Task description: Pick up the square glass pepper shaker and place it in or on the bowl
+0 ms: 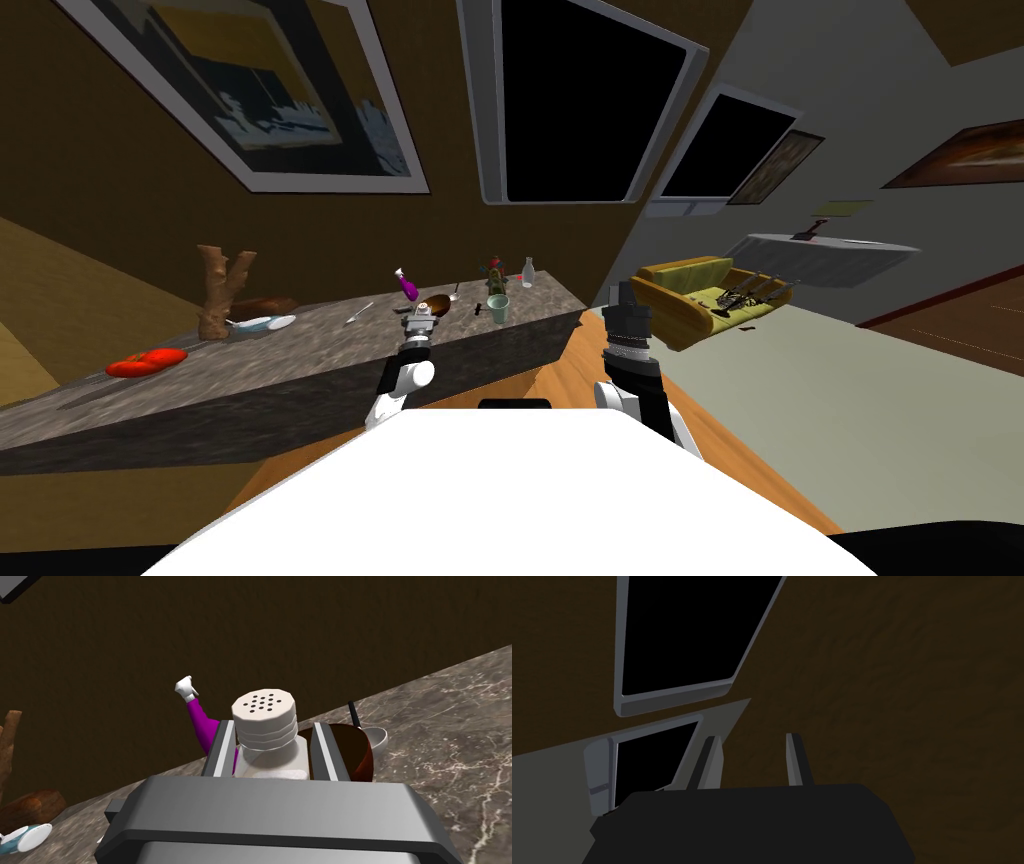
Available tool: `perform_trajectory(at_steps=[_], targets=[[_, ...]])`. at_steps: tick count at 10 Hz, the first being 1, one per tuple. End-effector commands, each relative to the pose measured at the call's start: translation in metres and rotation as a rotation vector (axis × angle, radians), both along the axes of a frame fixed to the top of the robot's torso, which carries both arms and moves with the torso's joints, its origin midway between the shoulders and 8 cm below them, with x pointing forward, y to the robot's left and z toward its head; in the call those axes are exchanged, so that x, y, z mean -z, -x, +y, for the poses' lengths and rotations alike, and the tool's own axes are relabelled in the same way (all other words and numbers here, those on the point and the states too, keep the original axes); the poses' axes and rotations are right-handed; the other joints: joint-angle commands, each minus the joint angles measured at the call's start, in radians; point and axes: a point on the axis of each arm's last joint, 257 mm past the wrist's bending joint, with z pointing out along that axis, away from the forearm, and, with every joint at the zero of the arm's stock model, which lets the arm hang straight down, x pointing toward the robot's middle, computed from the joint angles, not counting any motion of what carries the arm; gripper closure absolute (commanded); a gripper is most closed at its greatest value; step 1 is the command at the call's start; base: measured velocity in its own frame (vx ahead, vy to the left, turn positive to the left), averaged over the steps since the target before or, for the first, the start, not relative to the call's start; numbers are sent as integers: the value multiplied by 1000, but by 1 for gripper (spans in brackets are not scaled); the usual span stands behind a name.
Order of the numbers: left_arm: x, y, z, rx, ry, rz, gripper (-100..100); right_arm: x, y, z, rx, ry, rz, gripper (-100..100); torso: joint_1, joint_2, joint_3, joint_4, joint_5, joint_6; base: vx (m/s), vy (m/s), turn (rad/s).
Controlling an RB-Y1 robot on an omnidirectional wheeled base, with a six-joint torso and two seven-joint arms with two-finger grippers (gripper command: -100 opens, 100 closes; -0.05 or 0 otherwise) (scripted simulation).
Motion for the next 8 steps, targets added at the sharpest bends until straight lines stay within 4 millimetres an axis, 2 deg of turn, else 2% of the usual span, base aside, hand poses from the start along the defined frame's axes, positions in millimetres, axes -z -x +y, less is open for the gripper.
perform_trajectory(at_steps=[1, 8], targets=[[-8, -1, 8, -9, 1, -1, 100, 0, 0, 0, 0, 0, 0, 0, 0, 0, 0, 0, 0, 0, -4, 2, -22], [-10, -3, 45, -46, 42, 41, 100, 0, 0, 0, 0, 0, 0, 0, 3, -6, -4, -2, 2, 2, 30, 18, -61]])
